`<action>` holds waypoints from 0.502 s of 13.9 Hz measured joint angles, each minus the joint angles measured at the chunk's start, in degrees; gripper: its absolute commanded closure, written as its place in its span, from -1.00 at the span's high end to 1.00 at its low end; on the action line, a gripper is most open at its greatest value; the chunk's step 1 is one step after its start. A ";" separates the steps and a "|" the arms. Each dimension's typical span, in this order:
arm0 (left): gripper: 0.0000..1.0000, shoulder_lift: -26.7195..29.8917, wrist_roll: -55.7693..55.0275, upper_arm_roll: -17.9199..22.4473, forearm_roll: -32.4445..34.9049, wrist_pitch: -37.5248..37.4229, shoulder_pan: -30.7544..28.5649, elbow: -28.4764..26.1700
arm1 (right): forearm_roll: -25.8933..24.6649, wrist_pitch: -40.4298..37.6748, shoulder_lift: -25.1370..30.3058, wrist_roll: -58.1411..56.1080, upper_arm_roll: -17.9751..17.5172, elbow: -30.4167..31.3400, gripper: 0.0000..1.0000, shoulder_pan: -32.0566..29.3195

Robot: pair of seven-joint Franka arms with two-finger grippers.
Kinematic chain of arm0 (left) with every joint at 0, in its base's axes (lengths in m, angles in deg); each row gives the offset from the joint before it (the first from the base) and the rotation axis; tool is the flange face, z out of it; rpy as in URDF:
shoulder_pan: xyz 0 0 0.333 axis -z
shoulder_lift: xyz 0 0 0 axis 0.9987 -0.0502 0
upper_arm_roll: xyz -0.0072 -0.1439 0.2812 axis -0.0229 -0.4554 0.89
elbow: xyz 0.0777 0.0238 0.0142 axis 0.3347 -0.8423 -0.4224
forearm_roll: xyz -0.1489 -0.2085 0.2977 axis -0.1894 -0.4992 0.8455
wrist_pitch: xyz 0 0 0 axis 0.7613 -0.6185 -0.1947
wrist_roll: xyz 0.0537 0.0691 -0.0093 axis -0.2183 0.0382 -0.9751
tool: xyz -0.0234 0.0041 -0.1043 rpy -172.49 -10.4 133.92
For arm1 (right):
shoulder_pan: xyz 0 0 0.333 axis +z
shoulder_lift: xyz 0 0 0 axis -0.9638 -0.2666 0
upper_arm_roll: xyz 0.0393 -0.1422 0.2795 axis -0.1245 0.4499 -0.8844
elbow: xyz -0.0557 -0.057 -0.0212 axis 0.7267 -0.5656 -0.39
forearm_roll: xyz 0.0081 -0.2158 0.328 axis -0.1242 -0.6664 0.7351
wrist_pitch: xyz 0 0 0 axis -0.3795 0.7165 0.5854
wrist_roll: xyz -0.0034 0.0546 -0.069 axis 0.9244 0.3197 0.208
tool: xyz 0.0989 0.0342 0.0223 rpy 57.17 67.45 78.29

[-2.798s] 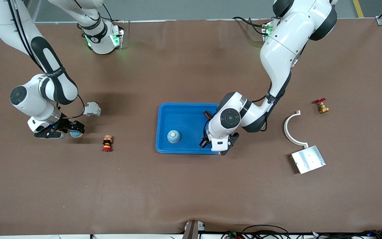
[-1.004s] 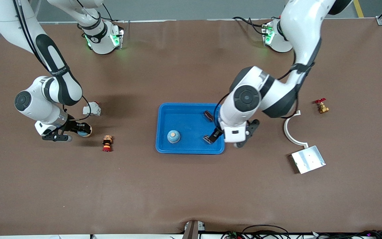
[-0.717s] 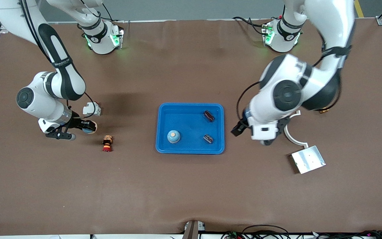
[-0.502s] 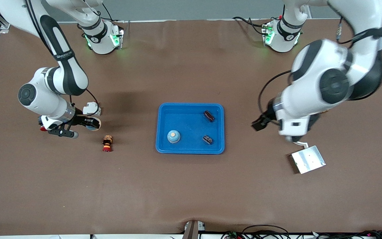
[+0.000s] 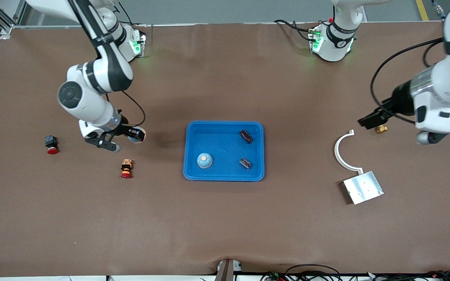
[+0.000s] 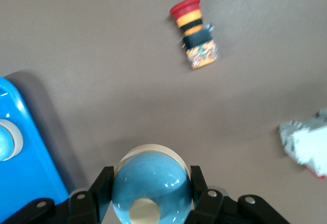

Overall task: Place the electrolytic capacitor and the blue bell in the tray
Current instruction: 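Carry the second bell toward the tray while the left arm withdraws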

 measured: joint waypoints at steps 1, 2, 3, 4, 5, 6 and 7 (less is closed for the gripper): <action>1.00 0.67 3.45 0.04 0.00 -0.77 -2.19 -0.08 | -0.57 -0.01 0.17 3.22 -0.06 -0.01 -1.00 1.59; 1.00 1.28 7.12 0.07 0.00 -1.44 -4.63 -0.13 | -0.90 -0.01 0.29 5.93 -0.11 -0.09 -1.00 2.95; 1.00 1.86 10.73 0.13 0.00 -2.10 -7.00 -0.16 | -1.00 0.00 0.35 8.26 -0.14 -0.25 -1.00 4.03; 1.00 2.37 14.35 0.17 0.00 -2.58 -9.21 -0.18 | -1.02 0.01 0.36 10.61 -0.16 -0.54 -1.00 5.16; 1.00 2.78 17.66 0.27 0.00 -2.88 -11.04 -0.19 | -1.03 0.02 0.36 12.97 -0.17 -0.95 -1.00 6.34; 1.00 3.07 20.43 0.64 0.00 -3.04 -12.22 -0.24 | -1.03 0.03 0.37 15.43 -0.19 -1.49 -1.00 7.63; 1.00 3.24 22.48 1.70 0.00 -3.10 -12.45 -0.33 | -1.03 0.08 0.37 17.59 -0.20 -2.01 -1.00 8.86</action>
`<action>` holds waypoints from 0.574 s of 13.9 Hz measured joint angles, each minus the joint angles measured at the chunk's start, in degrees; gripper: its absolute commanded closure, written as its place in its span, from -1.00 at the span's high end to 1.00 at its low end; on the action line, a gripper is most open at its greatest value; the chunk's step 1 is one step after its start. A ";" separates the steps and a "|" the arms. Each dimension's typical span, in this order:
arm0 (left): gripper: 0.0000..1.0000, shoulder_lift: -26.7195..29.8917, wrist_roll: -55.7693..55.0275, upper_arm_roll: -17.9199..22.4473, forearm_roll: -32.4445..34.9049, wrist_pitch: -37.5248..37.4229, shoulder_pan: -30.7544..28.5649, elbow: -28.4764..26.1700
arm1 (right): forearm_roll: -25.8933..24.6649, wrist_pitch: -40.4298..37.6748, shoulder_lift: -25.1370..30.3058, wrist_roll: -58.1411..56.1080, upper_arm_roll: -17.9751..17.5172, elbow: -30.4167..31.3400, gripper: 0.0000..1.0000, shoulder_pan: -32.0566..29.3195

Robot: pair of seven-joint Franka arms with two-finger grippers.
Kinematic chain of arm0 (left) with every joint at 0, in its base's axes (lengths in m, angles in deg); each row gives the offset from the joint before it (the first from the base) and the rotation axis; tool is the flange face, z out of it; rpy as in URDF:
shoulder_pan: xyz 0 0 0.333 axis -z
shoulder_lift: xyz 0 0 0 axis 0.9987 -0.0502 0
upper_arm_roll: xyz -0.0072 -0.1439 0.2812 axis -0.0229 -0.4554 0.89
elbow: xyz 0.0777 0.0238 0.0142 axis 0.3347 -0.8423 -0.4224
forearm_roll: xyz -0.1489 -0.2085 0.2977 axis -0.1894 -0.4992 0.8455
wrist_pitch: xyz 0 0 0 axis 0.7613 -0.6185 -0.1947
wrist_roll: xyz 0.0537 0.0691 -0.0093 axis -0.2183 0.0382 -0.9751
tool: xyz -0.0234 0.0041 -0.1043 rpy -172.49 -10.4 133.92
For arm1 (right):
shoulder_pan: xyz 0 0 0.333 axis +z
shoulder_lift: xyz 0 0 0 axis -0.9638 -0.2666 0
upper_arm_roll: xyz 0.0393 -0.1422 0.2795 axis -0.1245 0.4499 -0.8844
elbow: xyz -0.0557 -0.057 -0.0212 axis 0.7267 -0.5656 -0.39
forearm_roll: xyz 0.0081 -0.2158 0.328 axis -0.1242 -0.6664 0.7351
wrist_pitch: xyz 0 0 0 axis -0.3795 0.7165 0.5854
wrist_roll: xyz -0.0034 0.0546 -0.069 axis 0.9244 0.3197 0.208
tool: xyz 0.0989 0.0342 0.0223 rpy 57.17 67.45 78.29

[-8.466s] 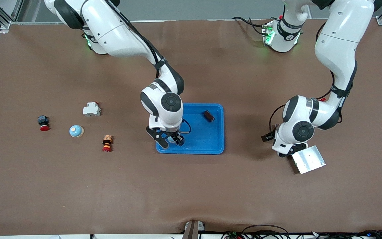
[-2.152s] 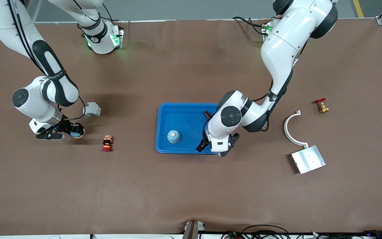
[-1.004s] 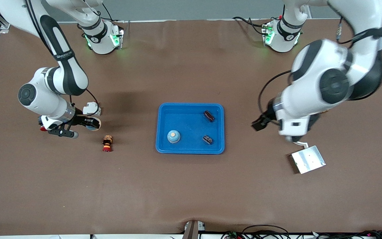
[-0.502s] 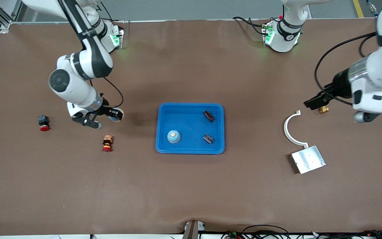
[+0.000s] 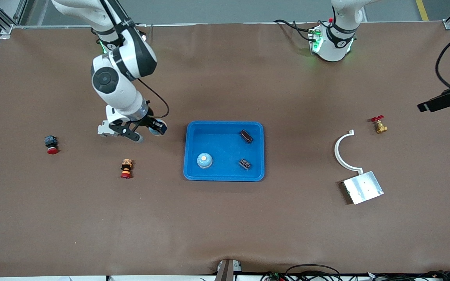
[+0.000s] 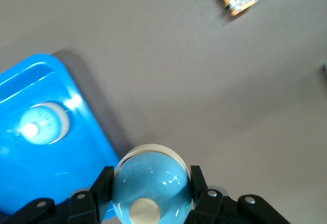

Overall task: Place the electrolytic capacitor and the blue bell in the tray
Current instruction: 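Carry the second bell toward the tray while the left arm withdraws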

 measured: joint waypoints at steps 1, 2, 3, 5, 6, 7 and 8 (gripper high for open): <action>1.00 0.06 1.91 1.76 0.00 -0.01 0.54 -0.10 | 0.00 0.13 0.00 2.00 -0.01 -0.44 -1.00 1.15; 1.00 0.07 4.07 4.45 0.00 -0.01 2.06 -0.17 | 0.00 0.32 0.00 3.90 -0.02 -0.78 -1.00 2.26; 1.00 0.07 6.52 8.67 0.00 -0.01 5.01 -0.21 | 0.00 0.38 0.00 5.81 -0.03 -1.18 -1.00 3.38; 1.00 0.10 11.13 20.86 0.00 -0.06 14.63 -0.30 | 0.00 0.56 -0.07 9.19 -0.02 -1.79 -1.00 5.46; 1.00 0.14 12.72 25.35 0.00 -0.11 18.29 -0.40 | -0.01 0.93 -0.23 10.60 -0.03 -1.94 -1.00 6.34; 1.00 0.23 13.95 27.63 0.00 -0.16 20.04 -0.50 | -0.01 1.60 -0.55 12.09 -0.02 -1.99 -1.00 7.24; 1.00 0.33 15.34 28.41 0.00 -0.19 20.46 -0.60 | -0.02 2.49 -1.05 13.59 -0.02 -2.04 -1.00 8.11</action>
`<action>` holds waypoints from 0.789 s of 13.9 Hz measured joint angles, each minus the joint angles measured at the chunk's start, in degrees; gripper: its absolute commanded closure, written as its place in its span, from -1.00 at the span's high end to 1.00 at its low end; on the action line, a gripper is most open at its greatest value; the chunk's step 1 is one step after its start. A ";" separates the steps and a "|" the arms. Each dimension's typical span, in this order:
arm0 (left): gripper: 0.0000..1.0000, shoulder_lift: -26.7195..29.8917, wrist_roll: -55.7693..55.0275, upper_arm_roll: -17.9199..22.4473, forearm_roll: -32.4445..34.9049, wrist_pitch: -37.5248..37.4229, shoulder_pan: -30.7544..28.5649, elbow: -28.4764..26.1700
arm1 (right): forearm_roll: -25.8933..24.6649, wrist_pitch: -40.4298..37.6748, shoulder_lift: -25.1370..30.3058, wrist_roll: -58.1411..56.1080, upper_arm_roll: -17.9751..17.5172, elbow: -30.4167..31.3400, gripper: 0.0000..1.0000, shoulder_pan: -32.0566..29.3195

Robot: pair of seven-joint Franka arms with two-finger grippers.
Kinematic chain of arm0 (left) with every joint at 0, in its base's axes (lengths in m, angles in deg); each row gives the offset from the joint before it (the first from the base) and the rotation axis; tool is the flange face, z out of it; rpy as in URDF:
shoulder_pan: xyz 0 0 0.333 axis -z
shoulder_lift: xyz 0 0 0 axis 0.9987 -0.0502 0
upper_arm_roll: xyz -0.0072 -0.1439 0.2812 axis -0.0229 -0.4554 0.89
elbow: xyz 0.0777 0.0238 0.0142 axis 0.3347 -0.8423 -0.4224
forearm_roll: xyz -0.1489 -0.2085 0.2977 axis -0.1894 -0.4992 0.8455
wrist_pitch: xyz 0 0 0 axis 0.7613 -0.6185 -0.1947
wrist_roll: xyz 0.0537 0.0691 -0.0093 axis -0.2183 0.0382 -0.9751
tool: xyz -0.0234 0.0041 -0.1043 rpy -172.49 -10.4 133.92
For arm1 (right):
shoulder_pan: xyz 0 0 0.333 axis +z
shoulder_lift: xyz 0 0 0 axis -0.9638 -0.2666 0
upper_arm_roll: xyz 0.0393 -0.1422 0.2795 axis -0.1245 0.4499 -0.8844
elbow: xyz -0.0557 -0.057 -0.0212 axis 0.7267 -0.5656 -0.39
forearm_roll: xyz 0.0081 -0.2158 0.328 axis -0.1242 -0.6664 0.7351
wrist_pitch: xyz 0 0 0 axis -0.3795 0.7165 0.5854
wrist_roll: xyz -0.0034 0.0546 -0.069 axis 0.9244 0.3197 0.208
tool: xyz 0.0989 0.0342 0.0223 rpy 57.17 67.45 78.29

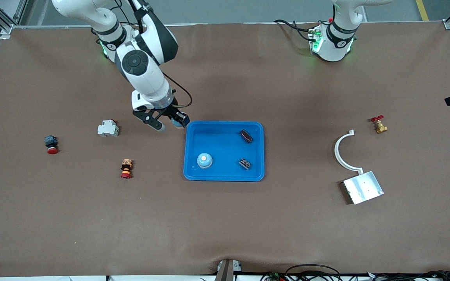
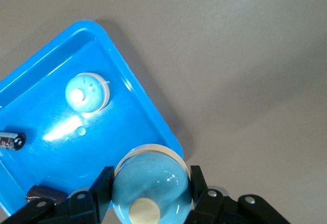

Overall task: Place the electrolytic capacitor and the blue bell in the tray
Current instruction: 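Carry the second bell toward the tray while the left arm withdraws, then lower the second bell into the tray and open the right gripper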

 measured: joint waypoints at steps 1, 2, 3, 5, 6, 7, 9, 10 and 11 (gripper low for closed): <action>1.00 0.06 1.52 0.37 0.00 0.00 0.00 -0.11 | -0.03 0.77 -0.74 1.39 0.01 -0.23 -1.00 0.86; 1.00 0.08 2.75 0.72 0.00 0.00 -0.01 -0.20 | -0.09 1.13 -1.76 2.69 0.01 -0.82 -1.00 1.69; 1.00 0.08 3.70 0.95 0.00 0.00 -0.01 -0.27 | -0.39 1.25 -3.01 3.88 0.02 -1.60 -1.00 2.36; 1.00 0.11 4.28 0.95 0.00 0.00 0.28 -0.29 | -2.48 1.34 -5.77 7.37 0.03 -3.54 -1.00 3.44; 1.00 0.12 4.28 0.93 0.00 0.00 0.70 -0.28 | -3.93 1.44 -7.27 9.48 0.03 -4.66 -1.00 3.92; 1.00 0.12 4.28 0.86 0.00 0.01 1.18 -0.28 | -5.35 1.61 -8.85 11.61 0.03 -5.87 -1.00 4.36; 1.00 0.18 4.28 0.33 -0.08 0.99 2.23 -0.08 | -6.63 2.94 -11.69 13.93 0.03 -7.89 -1.00 4.79; 1.00 0.32 4.28 -0.67 -0.13 2.46 2.48 0.09 | -6.74 4.00 -12.76 14.38 0.04 -8.53 -1.00 4.84; 1.00 0.56 4.26 -2.12 -0.14 4.12 2.56 0.18 | -6.76 4.92 -13.57 14.51 0.06 -8.87 -1.00 4.85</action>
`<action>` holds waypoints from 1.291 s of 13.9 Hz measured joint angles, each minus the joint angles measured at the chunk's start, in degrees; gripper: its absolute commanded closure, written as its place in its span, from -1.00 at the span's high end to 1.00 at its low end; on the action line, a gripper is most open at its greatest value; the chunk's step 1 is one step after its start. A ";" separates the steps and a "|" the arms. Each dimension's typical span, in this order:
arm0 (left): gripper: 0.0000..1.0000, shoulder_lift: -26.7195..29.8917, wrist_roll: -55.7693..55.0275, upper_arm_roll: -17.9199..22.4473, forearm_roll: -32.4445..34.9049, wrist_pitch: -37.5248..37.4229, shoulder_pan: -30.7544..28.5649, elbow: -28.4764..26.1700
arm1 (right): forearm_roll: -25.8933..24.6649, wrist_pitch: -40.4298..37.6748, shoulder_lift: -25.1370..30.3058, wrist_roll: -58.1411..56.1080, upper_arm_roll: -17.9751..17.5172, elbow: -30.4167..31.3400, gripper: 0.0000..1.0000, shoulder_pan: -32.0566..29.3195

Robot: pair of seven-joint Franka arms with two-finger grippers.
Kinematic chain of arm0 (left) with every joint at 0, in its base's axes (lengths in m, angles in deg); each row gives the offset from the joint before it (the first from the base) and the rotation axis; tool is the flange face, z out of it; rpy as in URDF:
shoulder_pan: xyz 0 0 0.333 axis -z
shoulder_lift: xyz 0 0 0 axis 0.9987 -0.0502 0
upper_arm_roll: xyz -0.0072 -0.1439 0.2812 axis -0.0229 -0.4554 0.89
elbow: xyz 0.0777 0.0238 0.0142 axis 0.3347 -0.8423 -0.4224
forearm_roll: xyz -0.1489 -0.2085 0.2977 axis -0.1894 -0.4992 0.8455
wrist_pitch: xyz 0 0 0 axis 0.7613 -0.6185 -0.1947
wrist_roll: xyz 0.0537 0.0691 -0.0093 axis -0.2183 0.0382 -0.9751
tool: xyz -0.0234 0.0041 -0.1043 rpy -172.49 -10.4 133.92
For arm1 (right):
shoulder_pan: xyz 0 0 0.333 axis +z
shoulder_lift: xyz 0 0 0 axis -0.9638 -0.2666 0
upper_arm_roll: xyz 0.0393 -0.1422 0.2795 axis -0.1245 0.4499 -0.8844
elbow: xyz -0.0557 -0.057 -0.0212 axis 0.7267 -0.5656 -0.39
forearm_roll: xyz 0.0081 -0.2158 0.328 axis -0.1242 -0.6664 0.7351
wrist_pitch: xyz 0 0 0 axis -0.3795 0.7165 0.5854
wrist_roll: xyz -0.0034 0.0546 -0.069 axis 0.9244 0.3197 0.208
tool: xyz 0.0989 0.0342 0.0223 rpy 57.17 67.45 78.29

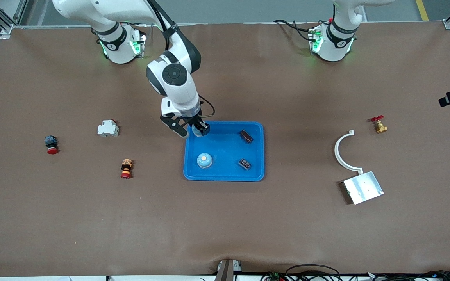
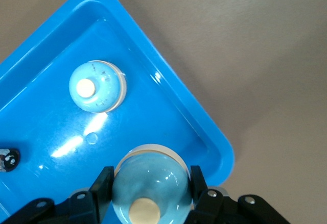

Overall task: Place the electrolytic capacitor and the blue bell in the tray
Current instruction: 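Lower the second bell into the tray and open the right gripper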

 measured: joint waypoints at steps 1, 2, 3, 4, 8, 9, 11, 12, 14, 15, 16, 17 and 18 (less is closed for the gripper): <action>1.00 0.27 -0.13 -1.44 0.00 1.31 0.10 0.03 | -0.01 0.84 -0.67 0.06 0.03 -0.11 -1.00 0.00; 1.00 0.47 -0.26 -2.61 0.00 2.53 0.25 0.03 | -0.01 1.68 -1.31 0.08 0.04 -0.12 -1.00 0.01; 1.00 0.56 -0.31 -3.59 0.08 3.76 0.34 0.02 | -0.02 2.82 -2.10 0.18 0.04 -0.11 -1.00 0.07; 1.00 0.58 -0.36 -4.38 0.27 4.57 0.35 0.02 | -0.03 4.01 -2.94 0.42 0.05 -0.12 -1.00 0.14; 1.00 2.17 -0.43 -4.89 0.46 5.67 0.30 -2.78 | -0.16 7.24 -6.05 1.28 0.08 -0.16 -1.00 0.65; 1.00 3.36 -0.43 -4.89 0.46 6.73 0.30 -4.75 | -0.19 7.49 -6.54 1.35 0.09 -0.21 -1.00 0.72; 1.00 5.78 -0.41 -4.98 0.46 8.07 0.30 -7.74 | -0.30 7.55 -7.01 1.81 0.10 -0.31 -1.00 0.97; 1.00 6.73 -0.40 -5.30 0.46 8.25 0.30 -8.40 | -0.35 7.55 -7.13 2.16 0.10 -0.50 -1.00 1.15; 1.00 8.07 -0.40 -5.98 0.54 8.35 0.31 -8.80 | -1.10 7.55 -7.58 3.18 0.13 -1.06 -1.00 1.49; 1.00 8.42 -0.40 -6.13 0.85 8.47 0.31 -8.81 | -1.71 7.55 -8.10 4.10 0.17 -1.58 -1.00 1.71; 1.00 8.54 -0.40 -6.25 1.56 8.75 0.31 -8.82 | -2.60 7.55 -8.78 5.08 0.20 -2.26 -1.00 1.89; 1.00 8.53 -0.32 -6.42 2.49 9.29 0.43 -8.91 | -3.51 7.55 -9.61 6.06 0.22 -3.06 -1.00 1.98; 1.00 8.49 -0.27 -6.69 3.27 10.21 0.82 -9.14 | -4.06 7.56 -10.39 6.68 0.24 -3.78 -1.00 2.02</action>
